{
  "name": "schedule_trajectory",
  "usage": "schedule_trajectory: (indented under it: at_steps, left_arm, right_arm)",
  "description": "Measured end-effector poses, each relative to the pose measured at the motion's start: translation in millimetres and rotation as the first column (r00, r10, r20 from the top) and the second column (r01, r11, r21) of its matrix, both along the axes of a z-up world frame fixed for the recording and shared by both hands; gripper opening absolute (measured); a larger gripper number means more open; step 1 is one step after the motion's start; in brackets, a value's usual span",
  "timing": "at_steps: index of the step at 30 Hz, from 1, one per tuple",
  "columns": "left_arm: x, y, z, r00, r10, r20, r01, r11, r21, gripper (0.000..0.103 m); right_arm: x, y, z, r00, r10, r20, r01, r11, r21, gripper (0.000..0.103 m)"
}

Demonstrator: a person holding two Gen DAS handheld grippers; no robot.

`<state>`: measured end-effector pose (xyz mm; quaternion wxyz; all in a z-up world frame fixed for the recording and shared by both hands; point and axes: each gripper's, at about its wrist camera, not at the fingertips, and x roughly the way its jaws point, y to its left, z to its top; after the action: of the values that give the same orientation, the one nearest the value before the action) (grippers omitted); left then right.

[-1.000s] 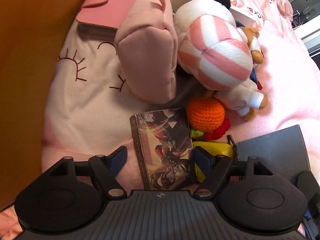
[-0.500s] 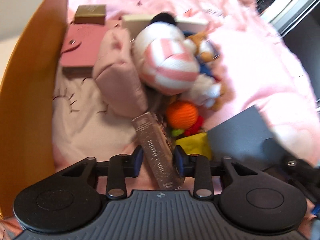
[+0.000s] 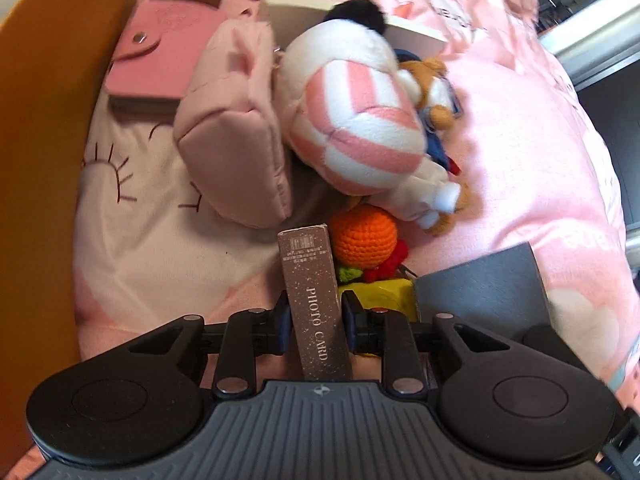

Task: Organize objects
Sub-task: 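Carry the photo card pack into the box with the left tool while the right tool carries the grey case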

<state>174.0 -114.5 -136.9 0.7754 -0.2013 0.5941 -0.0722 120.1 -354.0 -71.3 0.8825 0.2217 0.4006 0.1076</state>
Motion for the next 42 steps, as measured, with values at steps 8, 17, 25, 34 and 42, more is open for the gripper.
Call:
schedule_trajectory:
  at_steps: [8,17,25,34,42]
  left_arm:
    - [-16,15,53,0.989,-0.057,0.139,0.057,0.998,0.002,0.025]
    - [-53,76,133,0.941,0.006,0.339,0.013,0.998,-0.055,0.025]
    - [-40,185,135,0.951,0.116,0.287,-0.131,0.991,0.032,0.025]
    - [10,255,99,0.975,0.132,0.18,-0.161,0.974,0.161,0.025]
    - [57,236,75,0.989,-0.021,0.146,-0.03,0.94,0.34,0.025]
  right_arm:
    - [-7,6,29,0.999,0.008,0.051,-0.006,0.999,-0.037,0.036]
    - [8,53,83,0.982,0.119,0.147,-0.118,0.993,-0.013,0.036]
    - [49,176,107,0.934,0.318,0.164,-0.328,0.944,0.037,0.035]
    - [100,303,58,0.911,0.411,0.031,-0.409,0.911,-0.049,0.035]
    - [134,323,39,0.926,0.377,0.005,-0.373,0.917,-0.144,0.035]
